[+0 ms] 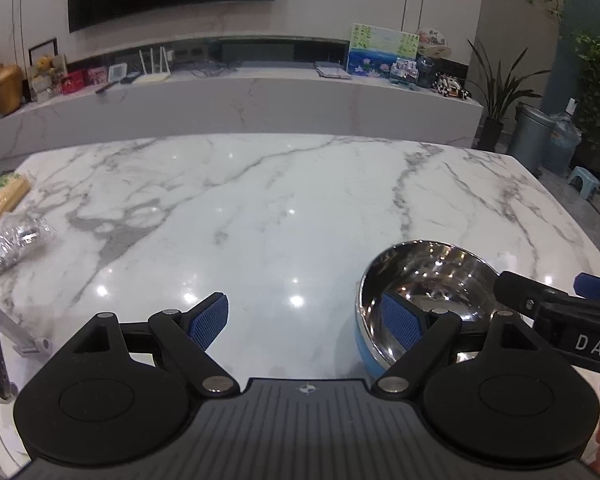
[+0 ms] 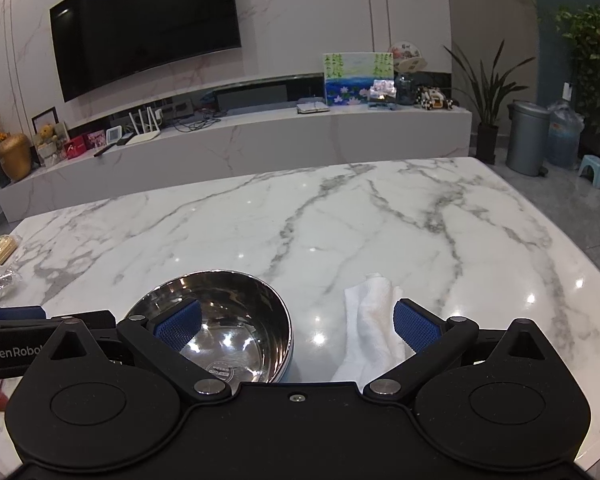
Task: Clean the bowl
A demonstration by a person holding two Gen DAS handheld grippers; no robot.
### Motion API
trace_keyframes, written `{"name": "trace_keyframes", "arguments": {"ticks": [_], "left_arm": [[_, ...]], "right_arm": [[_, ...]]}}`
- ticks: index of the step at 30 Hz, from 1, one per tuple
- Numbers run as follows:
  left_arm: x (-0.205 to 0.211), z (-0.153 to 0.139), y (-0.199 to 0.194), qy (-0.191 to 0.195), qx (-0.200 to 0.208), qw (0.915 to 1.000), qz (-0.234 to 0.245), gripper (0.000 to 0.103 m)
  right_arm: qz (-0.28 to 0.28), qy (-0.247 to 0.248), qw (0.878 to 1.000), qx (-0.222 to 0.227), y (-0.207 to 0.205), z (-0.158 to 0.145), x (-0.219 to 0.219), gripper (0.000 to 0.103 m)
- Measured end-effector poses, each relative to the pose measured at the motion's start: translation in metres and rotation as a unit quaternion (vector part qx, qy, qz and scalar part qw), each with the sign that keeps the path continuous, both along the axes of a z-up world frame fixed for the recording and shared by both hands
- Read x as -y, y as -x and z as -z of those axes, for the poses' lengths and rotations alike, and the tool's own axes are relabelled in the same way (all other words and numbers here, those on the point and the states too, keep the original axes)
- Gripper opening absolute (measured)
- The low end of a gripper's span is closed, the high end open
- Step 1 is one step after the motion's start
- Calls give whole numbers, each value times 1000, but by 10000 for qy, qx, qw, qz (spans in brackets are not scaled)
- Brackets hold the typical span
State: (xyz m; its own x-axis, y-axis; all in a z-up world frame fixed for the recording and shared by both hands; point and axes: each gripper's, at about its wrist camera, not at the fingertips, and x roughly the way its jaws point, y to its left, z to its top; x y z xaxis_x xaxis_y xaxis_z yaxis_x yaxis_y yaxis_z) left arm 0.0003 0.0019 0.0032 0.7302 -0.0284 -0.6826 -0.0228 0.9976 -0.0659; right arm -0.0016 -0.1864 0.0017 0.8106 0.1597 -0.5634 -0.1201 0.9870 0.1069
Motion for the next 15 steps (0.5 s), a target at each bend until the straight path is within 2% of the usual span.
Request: {"name": "trace_keyframes", "arguments": {"ticks": [8, 15], "left_arm": [[0, 0, 1, 39, 40, 10000, 67, 84], [6, 2, 1, -221, 5, 9996, 148, 84]], "right_arm": [[-38, 7, 10000, 32, 2, 0, 1, 102], [-37, 8, 10000, 28, 2, 0, 1, 102]]}}
